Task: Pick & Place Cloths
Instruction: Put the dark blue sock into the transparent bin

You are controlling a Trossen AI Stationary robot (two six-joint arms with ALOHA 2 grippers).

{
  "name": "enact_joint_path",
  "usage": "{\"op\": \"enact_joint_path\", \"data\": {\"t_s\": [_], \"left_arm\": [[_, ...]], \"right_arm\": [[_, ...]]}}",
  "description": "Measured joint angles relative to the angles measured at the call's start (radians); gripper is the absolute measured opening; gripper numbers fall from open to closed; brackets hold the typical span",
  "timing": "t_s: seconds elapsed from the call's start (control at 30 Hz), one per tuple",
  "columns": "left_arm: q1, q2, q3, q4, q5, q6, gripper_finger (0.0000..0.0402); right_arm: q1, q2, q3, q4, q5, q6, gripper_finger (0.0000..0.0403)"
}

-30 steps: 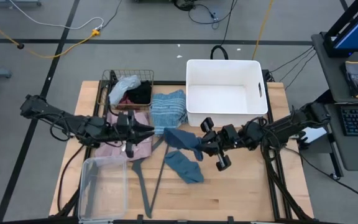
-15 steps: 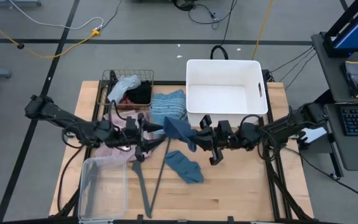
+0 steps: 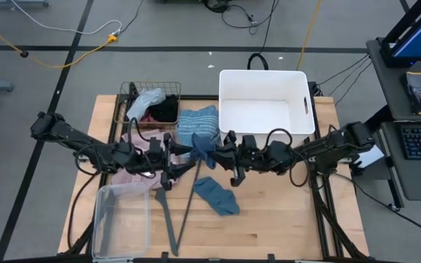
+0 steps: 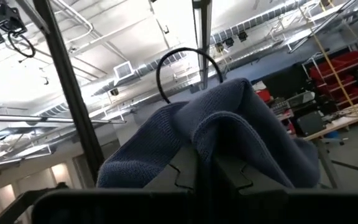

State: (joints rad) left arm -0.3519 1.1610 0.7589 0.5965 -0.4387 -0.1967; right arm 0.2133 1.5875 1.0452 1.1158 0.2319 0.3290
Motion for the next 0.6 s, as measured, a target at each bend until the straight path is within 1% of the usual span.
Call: {"op": "enact_joint_path", "data": {"t_s": [0.13, 0.27, 0.33, 0.47, 0.53, 0.6], "left_arm": [[0.0, 0.0, 0.0, 0.0, 0.0, 0.003, 0.0269], [0.0, 0.0, 0.0, -0.001, -0.001, 0.019, 0.0269], [0.0, 0.0, 0.0, -0.001, 0.0, 0.019, 0.0269], [0.0, 0.0, 0.0, -0.005, 0.034, 0.018, 0.0269], [0.0, 0.0, 0.0, -0.016, 0.051, 0.011, 0.0267], [0.0, 0.0, 0.0, -0.033, 0.056, 0.011, 0.0255]], "right_arm": [[-0.015, 0.036, 0.028, -0.017, -0.005, 0.032, 0.0007], [-0.03, 0.089, 0.065, -0.013, -0.049, 0.084, 0.0007], [-0.034, 0.112, 0.081, -0.015, -0.054, 0.11, 0.0007], [-0.044, 0.161, 0.116, -0.013, -0.06, 0.145, 0.0007], [-0.048, 0.177, 0.136, -0.013, -0.082, 0.159, 0.0007], [-0.049, 0.182, 0.142, -0.014, -0.104, 0.165, 0.0007]]}}
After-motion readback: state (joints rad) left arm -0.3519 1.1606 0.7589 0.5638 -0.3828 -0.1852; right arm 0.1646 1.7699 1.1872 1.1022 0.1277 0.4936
